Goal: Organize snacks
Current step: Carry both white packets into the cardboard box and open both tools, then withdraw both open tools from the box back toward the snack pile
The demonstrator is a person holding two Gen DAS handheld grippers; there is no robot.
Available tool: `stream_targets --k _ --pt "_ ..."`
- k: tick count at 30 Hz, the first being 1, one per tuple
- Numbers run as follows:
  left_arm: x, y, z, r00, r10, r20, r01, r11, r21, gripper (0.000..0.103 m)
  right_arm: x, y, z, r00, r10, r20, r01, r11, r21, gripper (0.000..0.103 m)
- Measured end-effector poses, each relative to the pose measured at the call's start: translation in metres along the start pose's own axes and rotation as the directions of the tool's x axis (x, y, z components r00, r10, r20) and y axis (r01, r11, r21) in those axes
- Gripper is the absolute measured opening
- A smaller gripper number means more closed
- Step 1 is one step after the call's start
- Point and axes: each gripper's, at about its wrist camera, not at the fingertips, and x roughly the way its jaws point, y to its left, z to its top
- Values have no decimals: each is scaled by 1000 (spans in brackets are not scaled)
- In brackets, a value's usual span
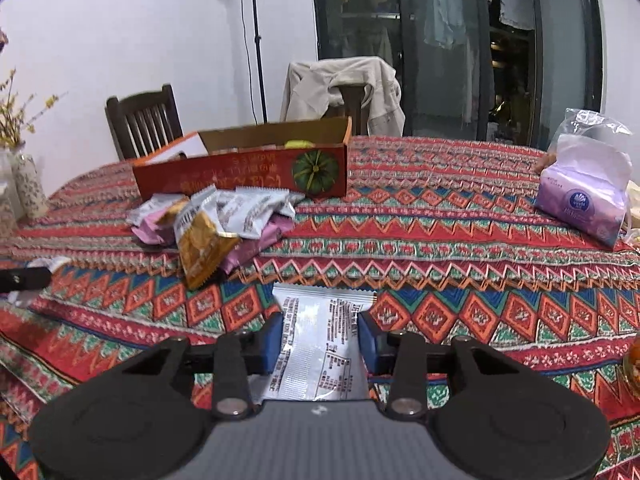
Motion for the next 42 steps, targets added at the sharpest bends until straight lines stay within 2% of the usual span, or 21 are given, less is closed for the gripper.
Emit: stream_targets --k 6,10,13,16,18,19,22,27,28,29,31,36,42 --pt "17 1 37 999 27 46 -30 998 53 44 1 5 30 996 73 58 -72 997 -6 39" --pt "38 -1 87 991 12 136 -30 991 131 44 14 12 72 983 150 101 -146 988 -44 39" --pt "72 1 131 983 36 178 -63 987 150 44 40 25 115 968 217 125 -206 974 -94 39" --pt "122 8 167 982 89 167 -114 983 146 44 88 38 157 950 294 106 -286 955 -79 39" --pt "158 13 181 977 153 151 -175 974 146 44 126 47 180 941 331 76 -329 944 -37 39" --pt "175 17 186 976 179 126 -196 969 147 44 145 50 188 943 326 72 -326 945 -17 39" --pt "212 26 194 980 182 79 -190 975 114 44 203 62 205 958 287 16 -287 958 6 39" --pt "249 34 187 986 165 8 -165 982 92 45 265 88 207 969 232 -83 -234 972 -16 39" --pt "253 35 186 987 158 0 -158 983 95 51 273 93 206 970 223 -99 -227 974 -27 40" --pt "256 35 183 989 151 -6 -150 984 96 62 277 96 204 969 221 -110 -226 973 -37 43" --pt "255 36 179 988 153 -5 -152 984 88 63 281 101 199 971 210 -115 -217 975 -54 47" --pt "241 42 183 995 101 -9 -101 994 51 67 274 95 200 974 204 -93 -209 977 -42 61" --pt "186 32 190 997 67 43 -71 993 93 69 228 79 209 981 192 -12 -192 979 -71 66"
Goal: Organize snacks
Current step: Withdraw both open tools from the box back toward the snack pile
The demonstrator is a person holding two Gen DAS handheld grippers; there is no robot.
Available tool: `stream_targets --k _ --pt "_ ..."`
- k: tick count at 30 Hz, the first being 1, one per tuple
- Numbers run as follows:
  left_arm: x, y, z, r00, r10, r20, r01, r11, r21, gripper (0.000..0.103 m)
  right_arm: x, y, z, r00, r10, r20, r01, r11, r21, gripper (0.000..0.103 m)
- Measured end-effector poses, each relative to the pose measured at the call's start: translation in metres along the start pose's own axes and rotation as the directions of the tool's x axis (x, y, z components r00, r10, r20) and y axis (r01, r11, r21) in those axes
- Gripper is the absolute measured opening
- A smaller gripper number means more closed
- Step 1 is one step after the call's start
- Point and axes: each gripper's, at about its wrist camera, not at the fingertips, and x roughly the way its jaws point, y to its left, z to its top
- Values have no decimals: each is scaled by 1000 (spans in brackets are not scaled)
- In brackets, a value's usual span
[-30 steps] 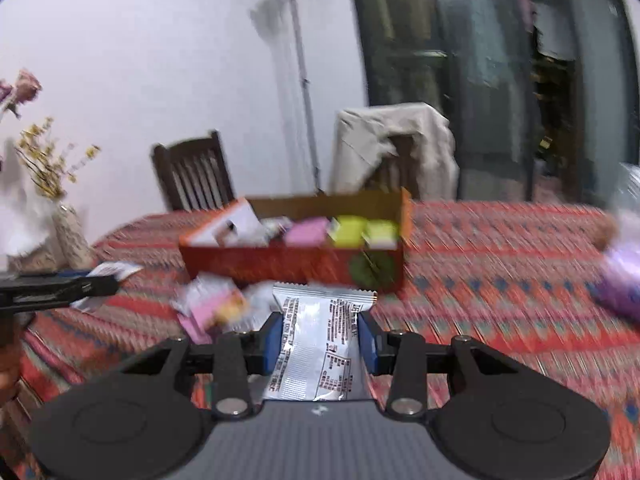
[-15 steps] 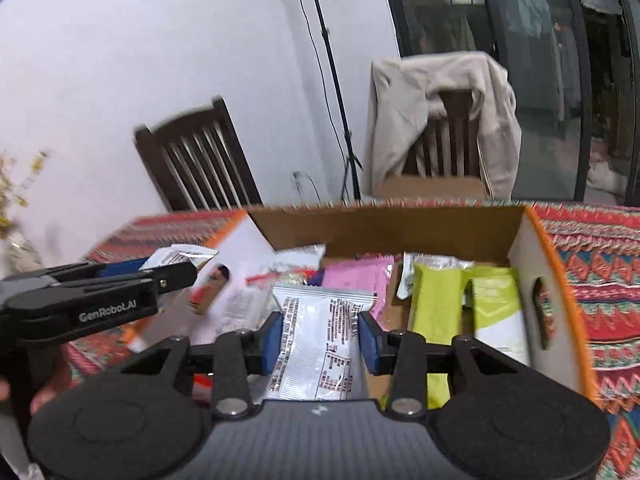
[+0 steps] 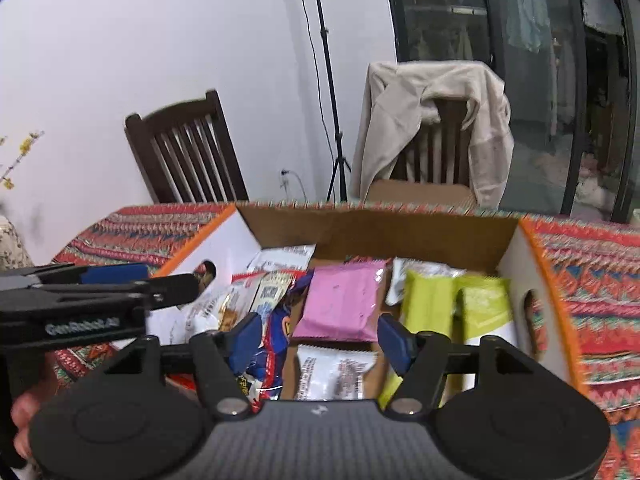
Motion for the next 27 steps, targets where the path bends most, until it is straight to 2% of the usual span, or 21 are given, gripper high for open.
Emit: stream_targets --k 3,8,11,14,18,21,24,27 --pt "-39 -8 -4 999 1 49 -3 999 41 73 -43 -5 -1 998 -12 57 13 1000 -23 73" --pt "-110 -29 -31 994 -19 108 7 994 112 80 -121 -7 -20 992 -13 127 20 998 -54 81" --pt "-150 -44 -55 990 -23 136 3 989 149 84 -164 0 -44 988 -8 151 23 995 -96 85" --pt "-183 -55 -82 989 -16 146 -3 991 132 85 -200 7 -74 988 13 154 8 991 -136 87" --pt "-215 -64 -122 994 -1 112 -7 998 69 85 -238 16 -121 990 15 141 6 989 -150 88" --pt "-229 -66 -153 998 7 59 -8 1000 21 85 -257 26 -159 993 -16 115 37 982 -183 89" --pt "-239 -72 -178 1000 13 8 -13 1000 28 85 -270 33 -196 995 -49 83 65 979 -192 89" --pt "-248 -72 -193 999 35 -14 -35 999 41 85 -278 37 -223 999 -36 40 42 986 -163 89"
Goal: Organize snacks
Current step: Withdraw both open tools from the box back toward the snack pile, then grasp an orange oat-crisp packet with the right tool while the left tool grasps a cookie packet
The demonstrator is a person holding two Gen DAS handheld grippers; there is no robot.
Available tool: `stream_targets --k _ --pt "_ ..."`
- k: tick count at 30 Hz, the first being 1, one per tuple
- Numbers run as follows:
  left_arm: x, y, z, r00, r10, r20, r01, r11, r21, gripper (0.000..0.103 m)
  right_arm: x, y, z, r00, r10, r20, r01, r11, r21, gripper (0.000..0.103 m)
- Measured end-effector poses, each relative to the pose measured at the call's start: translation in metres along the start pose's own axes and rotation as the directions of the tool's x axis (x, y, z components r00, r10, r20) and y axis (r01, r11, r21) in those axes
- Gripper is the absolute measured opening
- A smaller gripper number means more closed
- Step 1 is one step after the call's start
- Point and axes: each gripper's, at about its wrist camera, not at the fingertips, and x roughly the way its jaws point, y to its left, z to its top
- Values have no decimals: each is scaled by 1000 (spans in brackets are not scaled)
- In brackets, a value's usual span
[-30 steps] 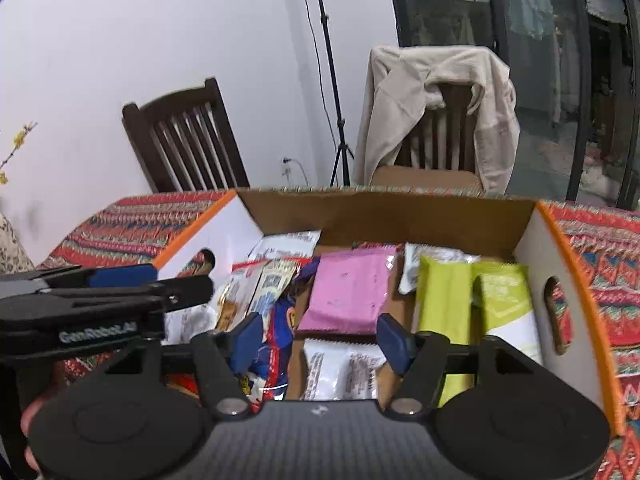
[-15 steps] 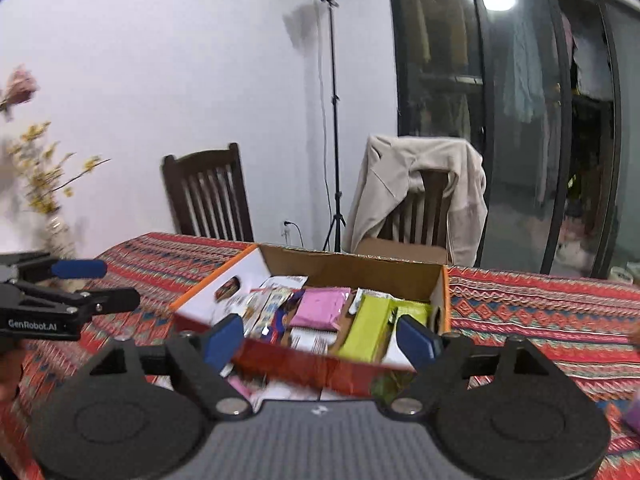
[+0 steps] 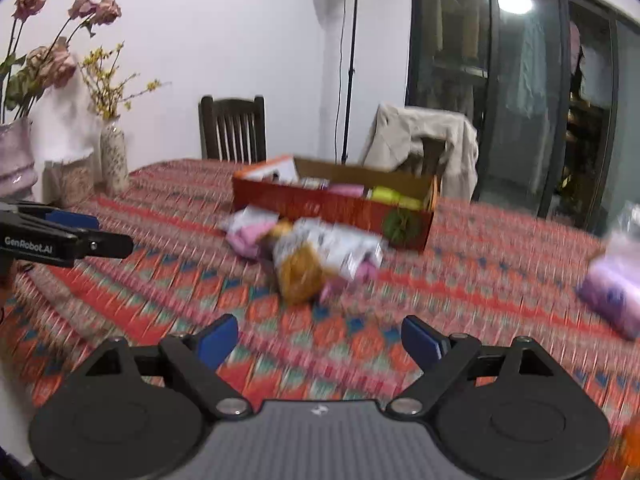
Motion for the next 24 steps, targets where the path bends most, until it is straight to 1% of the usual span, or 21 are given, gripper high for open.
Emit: stream_targets --k 2,5,7,13,16,19,21,22,23,24 --pt "1 1 -4 1000 8 -7 -8 1000 -6 85 -2 4 -13 1000 1 -21 -1 1000 3 89" --pt "2 2 -7 1000 20 -9 -20 1000 -7 85 -2 13 -24 999 -23 -42 23 1000 -11 88" --pt "4 2 -7 1000 9 -4 -9 1000 -3 85 -4 17 -24 999 -38 -34 37 999 -25 88" --pt "20 9 -3 1000 -12 -12 11 1000 -29 85 0 21 -8 999 -42 15 43 998 -45 87" --pt "32 16 -1 1000 -21 -22 20 999 -42 85 18 23 3 999 -48 14 48 997 -64 87" --pt "45 24 1 999 -27 -25 25 998 -53 85 44 29 17 998 -62 2 62 993 -102 85" --pt "54 30 4 999 -29 -29 27 998 -53 85 65 34 27 997 -75 -4 74 986 -147 81" --pt "59 33 5 999 -27 -31 25 998 -49 85 75 36 32 996 -86 -5 84 981 -175 81" --pt "64 35 8 999 -25 -32 23 999 -45 85 87 40 37 995 -101 -5 98 973 -209 81" --pt "68 38 11 999 -24 -33 22 999 -40 85 99 44 41 993 -116 -2 112 963 -245 79"
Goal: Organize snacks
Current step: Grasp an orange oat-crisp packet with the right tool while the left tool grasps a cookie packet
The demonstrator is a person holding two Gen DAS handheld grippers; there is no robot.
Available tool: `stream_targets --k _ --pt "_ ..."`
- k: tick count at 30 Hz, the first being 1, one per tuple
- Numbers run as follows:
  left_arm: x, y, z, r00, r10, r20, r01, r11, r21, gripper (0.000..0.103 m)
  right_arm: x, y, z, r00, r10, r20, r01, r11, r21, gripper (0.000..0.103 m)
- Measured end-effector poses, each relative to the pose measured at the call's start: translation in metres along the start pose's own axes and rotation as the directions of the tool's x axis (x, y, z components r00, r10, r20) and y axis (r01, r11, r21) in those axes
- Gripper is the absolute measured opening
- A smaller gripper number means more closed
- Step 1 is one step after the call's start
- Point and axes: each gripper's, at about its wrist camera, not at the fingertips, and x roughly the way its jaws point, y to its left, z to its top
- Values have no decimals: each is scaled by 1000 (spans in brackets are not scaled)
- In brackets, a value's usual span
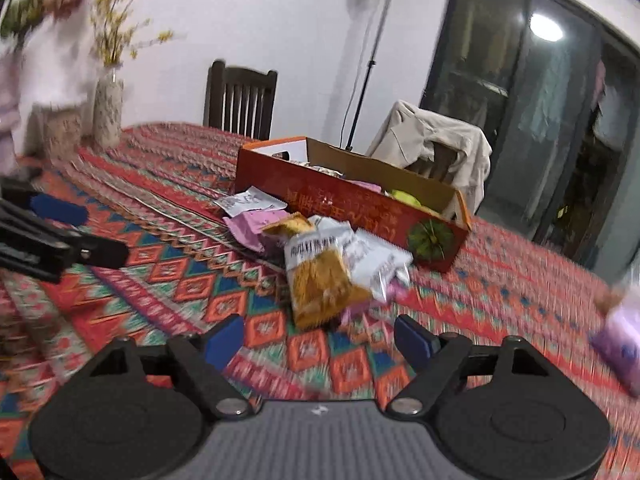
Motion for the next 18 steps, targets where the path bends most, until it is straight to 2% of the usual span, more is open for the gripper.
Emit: stream_targets --k 3,4,7,8,9,12,14,18 --pt "15 4 13 1000 -6 7 6 999 32 84 34 9 14 999 -38 -24 36 996 -79 67" --pt "20 4 17 1000 -10 8 10 999 48 84 45 11 18 998 -49 -32 45 994 -95 66" --pt "40 -1 30 999 -44 -1 44 992 114 84 66 16 20 997 -47 -56 40 990 -132 55" --pt "48 -4 35 998 -58 -3 58 988 145 84 69 16 19 997 -44 -59 36 990 -136 45" --pt "55 -8 39 997 -73 -3 72 981 182 84 68 13 18 998 -35 -51 29 993 -118 46" --pt "83 -26 54 993 -115 -2 110 938 328 84 59 -19 17 998 48 -36 -46 998 44 45" --pt "101 -39 62 987 -159 4 142 894 426 85 52 -47 12 996 84 -21 -79 982 170 45" --pt "133 -65 72 978 -207 -24 185 807 561 84 40 -85 0 998 62 -10 -56 950 307 45"
